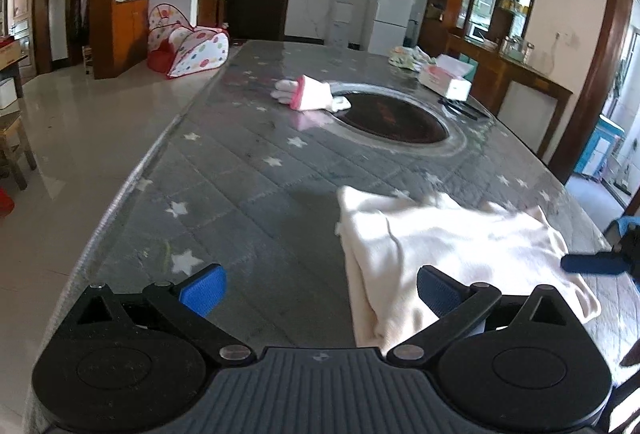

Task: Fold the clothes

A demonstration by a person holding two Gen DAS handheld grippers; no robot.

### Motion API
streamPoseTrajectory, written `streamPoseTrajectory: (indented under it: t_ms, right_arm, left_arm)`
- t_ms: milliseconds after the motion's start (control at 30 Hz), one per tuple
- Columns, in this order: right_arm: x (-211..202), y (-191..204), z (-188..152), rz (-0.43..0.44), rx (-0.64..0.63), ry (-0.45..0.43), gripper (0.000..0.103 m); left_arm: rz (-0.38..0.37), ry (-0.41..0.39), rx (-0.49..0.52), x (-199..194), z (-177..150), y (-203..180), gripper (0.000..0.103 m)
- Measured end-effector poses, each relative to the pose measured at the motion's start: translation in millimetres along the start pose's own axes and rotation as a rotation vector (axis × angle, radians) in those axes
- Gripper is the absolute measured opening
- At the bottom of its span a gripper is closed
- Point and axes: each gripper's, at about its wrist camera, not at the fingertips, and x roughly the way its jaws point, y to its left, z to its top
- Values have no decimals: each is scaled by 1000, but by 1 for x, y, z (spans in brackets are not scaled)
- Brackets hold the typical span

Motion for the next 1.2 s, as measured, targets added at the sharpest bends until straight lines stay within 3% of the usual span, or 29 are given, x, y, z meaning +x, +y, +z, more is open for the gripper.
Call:
streamPoseTrajectory:
  t_ms: [133, 233, 633, 767, 833, 1200]
  right_arm:
    - [15, 12, 9, 22, -45, 7, 78]
    - [27, 22, 14, 41, -81, 14, 66]
    - [72, 50, 25, 64, -192, 36, 44]
    - [77, 43, 24, 55, -155, 29, 23]
    - [72, 36, 25, 66, -113, 12, 18]
    - [40, 0, 31, 108, 80, -77, 14]
  left_arm:
    - [-1, 8, -15, 3, 6, 5, 103]
    - [-13, 21, -30, 7, 9, 7, 103]
    - [-102, 109, -174, 25, 16, 20, 103]
    - [-149, 150, -266, 33, 16, 26, 103]
    - [-171, 167, -311, 37, 15, 29, 103]
    - [-280, 254, -523, 59, 14, 23, 101]
